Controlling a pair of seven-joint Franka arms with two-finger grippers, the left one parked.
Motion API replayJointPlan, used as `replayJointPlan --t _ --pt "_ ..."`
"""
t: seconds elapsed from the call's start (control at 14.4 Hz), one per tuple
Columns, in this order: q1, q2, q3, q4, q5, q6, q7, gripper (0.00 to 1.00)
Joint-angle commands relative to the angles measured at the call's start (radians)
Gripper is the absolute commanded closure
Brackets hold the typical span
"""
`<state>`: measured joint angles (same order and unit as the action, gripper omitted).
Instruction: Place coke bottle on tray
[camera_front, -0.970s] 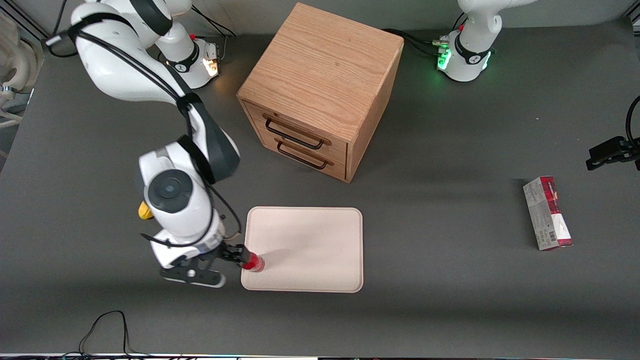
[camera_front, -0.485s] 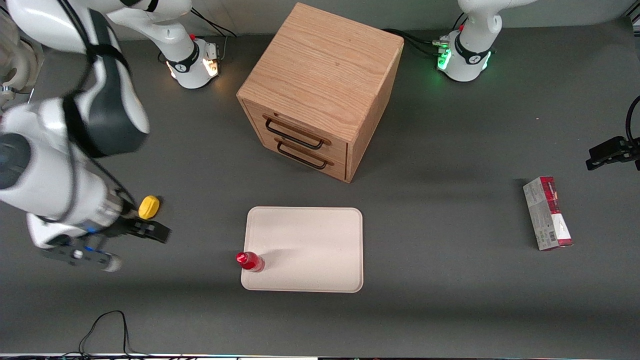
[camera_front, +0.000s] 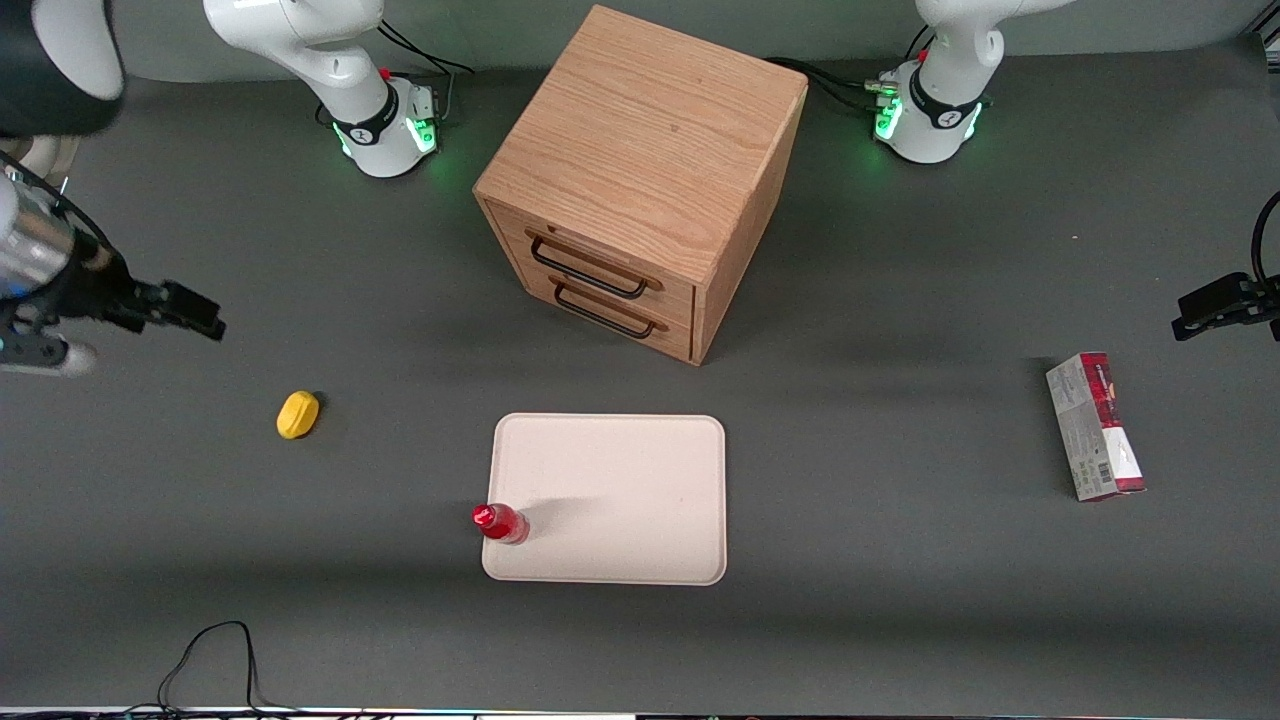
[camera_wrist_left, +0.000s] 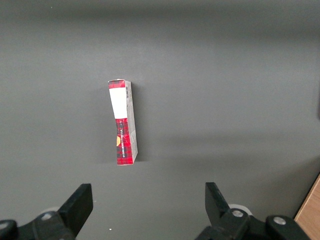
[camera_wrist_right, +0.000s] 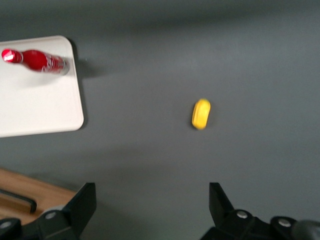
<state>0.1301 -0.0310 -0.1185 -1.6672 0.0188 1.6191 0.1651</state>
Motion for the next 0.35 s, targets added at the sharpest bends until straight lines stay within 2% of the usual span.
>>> replayJointPlan --t 0.0,0.28 --pt "0.005 -0.102 -0.018 -0.109 0.033 0.012 -0.024 0.0" --pt "0.005 -0.101 -0.015 -0.106 0.032 0.015 -0.015 0.0"
